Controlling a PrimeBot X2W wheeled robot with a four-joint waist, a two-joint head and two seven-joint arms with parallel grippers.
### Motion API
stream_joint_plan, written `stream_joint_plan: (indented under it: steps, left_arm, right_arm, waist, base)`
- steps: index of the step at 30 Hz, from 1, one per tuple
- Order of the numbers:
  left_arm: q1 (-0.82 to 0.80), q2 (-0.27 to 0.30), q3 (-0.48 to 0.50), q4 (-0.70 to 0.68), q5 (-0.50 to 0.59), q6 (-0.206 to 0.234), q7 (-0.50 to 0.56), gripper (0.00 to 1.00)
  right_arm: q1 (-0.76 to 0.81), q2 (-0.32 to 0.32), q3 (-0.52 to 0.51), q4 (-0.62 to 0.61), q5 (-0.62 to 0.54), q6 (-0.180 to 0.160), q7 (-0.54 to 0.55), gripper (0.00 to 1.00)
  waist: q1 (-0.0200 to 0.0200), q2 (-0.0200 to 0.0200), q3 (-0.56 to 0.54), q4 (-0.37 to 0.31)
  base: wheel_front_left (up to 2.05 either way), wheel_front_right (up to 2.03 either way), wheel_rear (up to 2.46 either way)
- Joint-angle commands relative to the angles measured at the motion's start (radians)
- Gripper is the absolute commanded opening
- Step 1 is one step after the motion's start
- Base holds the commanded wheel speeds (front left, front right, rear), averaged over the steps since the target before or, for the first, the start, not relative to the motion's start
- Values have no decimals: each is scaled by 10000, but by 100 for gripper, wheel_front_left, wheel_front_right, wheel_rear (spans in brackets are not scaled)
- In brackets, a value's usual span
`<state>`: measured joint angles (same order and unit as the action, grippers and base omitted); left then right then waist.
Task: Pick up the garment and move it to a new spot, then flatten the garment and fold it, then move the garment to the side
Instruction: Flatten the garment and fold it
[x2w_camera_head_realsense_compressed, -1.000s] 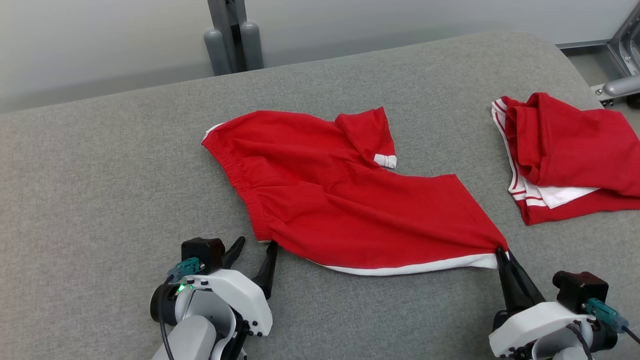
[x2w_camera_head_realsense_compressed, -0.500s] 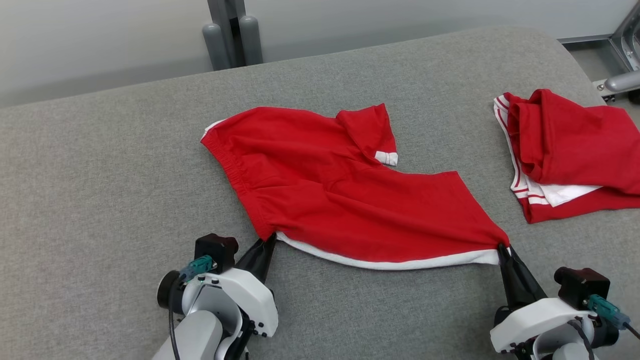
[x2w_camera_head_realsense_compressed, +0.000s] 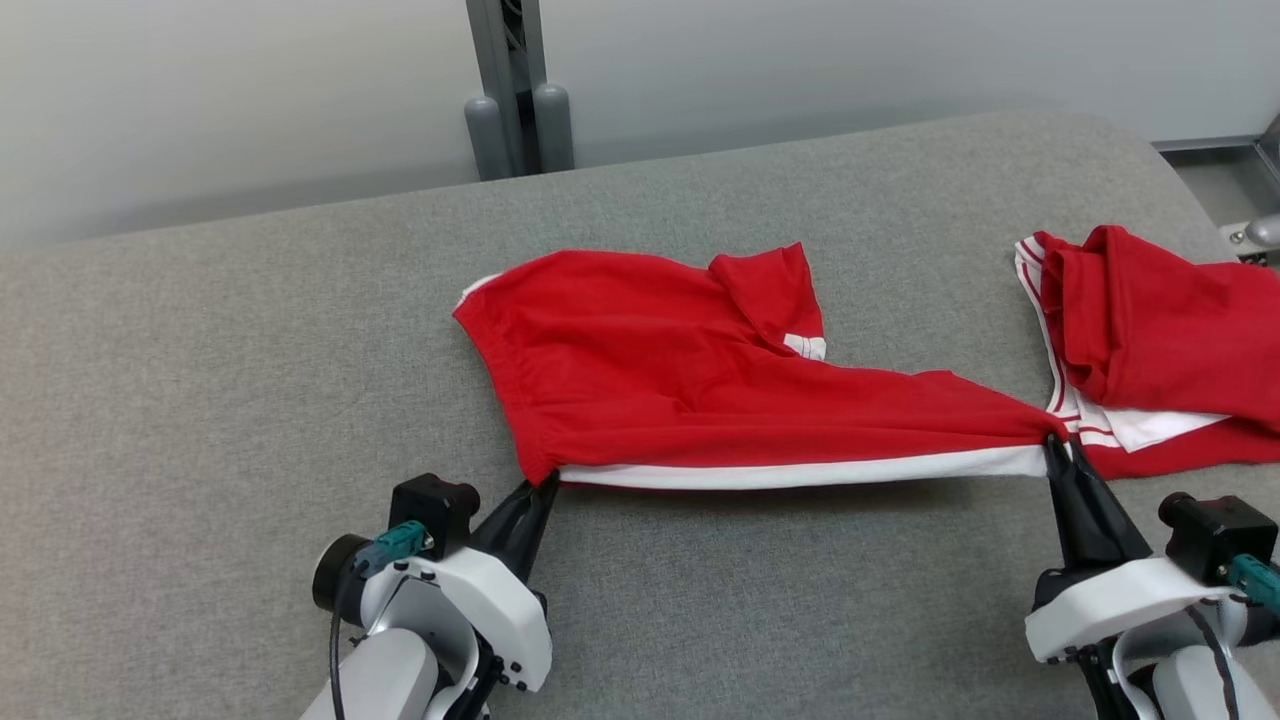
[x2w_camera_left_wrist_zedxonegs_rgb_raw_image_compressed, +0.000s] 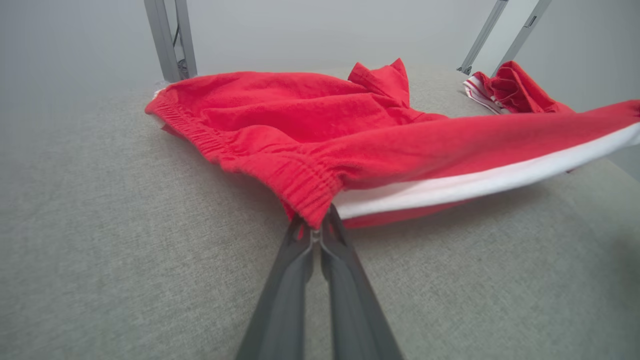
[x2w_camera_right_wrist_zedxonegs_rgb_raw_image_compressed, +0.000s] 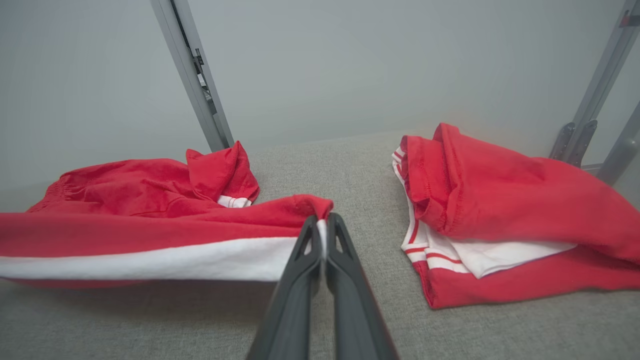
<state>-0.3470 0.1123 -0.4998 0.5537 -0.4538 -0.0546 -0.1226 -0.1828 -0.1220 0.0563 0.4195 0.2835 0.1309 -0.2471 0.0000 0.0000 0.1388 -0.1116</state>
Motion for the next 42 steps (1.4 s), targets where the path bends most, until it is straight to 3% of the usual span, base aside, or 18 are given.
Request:
stream_joint_plan:
  steps: [1,14,22,26,33,38,42]
  left_arm:
    - [177,140,-142,-209,-109,-222,153,0]
    - [499,740,202,-2489,-1542,-600,1252,0]
    - [-845,1430,559,-4286,-3629,-737,3945,0]
    - [-2017,1563,1123,-4710,-4332,-479,4854,0]
    - [-4934,1685,1460,-4031,-4060,-84,5681,0]
    - [-7187,1642,1353,-2829,-3535,-28,5994,0]
    - [-9325,1341,1552,-1447,-2768,187,4841,0]
  right_arm:
    - [-193,-207,-5,-226,-220,-1,-81,0]
    - [-772,-945,222,-1685,-788,-1,737,0]
    - [-2483,-1767,838,-2396,-659,-1,1661,0]
    - [-3808,-2267,1287,-2471,-515,-1,2095,0]
    - [-6791,-3175,2337,-1811,-9,-1,2682,0]
    - [-9234,-3321,3293,-855,406,-1,2744,0]
    - [-11674,-3014,3628,660,269,-1,1934,0]
  waist:
    - [0,0,-291,158]
    - [0,0,-716,404]
    - [0,0,-169,435]
    - [0,0,318,421]
    - [0,0,1535,419]
    - [0,0,2462,333]
    - [0,0,3275,248]
  base:
    - [0,0,0]
    - [0,0,0]
    - [0,0,0]
    - [0,0,0]
    - [0,0,0]
    - [0,0,0]
    - [0,0,0]
